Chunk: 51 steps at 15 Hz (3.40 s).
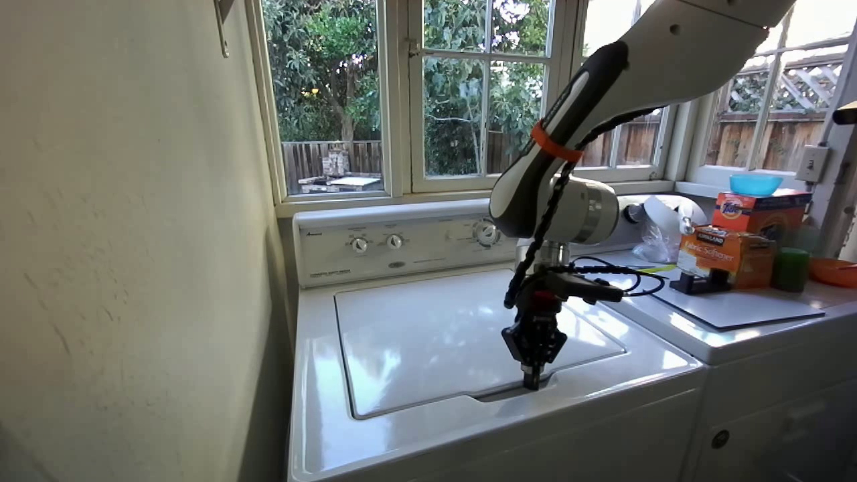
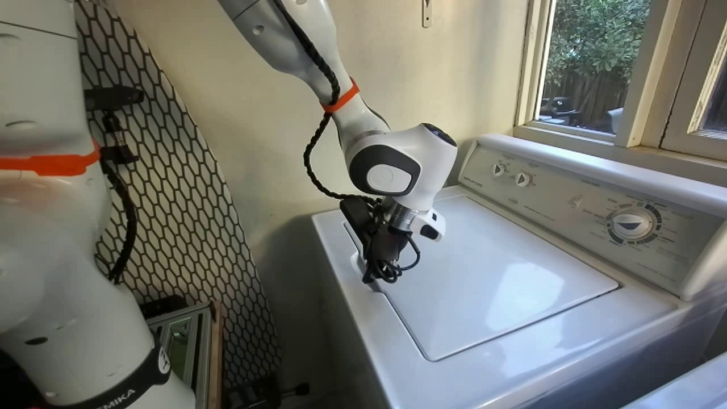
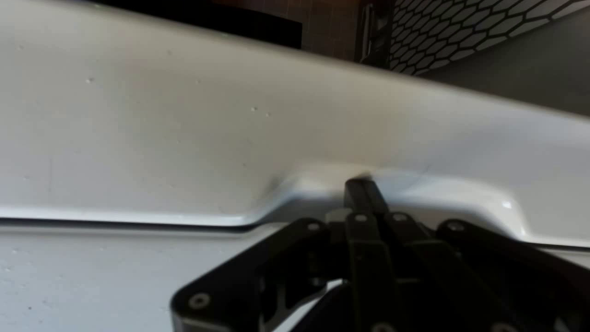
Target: Open the washing machine
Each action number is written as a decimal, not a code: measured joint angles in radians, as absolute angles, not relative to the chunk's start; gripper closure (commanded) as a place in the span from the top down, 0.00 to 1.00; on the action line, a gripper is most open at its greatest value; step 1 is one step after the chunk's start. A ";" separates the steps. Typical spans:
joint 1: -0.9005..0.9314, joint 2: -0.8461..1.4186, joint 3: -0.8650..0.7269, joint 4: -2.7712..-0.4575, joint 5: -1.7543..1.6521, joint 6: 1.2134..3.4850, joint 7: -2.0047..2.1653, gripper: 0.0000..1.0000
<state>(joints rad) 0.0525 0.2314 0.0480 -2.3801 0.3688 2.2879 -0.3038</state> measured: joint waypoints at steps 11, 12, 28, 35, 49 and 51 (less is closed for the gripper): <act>0.075 0.090 0.119 -2.620 0.342 2.679 -0.278 0.00; 0.078 0.080 0.126 -2.644 0.343 2.723 -0.272 0.00; 0.088 0.066 0.280 -2.815 0.650 3.175 -0.402 0.00; 0.061 0.065 0.311 -2.813 0.690 3.177 -0.464 0.00; 0.057 -0.041 0.312 -2.835 0.729 3.114 -0.532 0.00; 0.057 -0.064 0.308 -2.839 0.727 3.096 -0.535 0.00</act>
<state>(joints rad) 0.0572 -0.0644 0.3080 -2.8389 0.7269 3.0962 -0.5353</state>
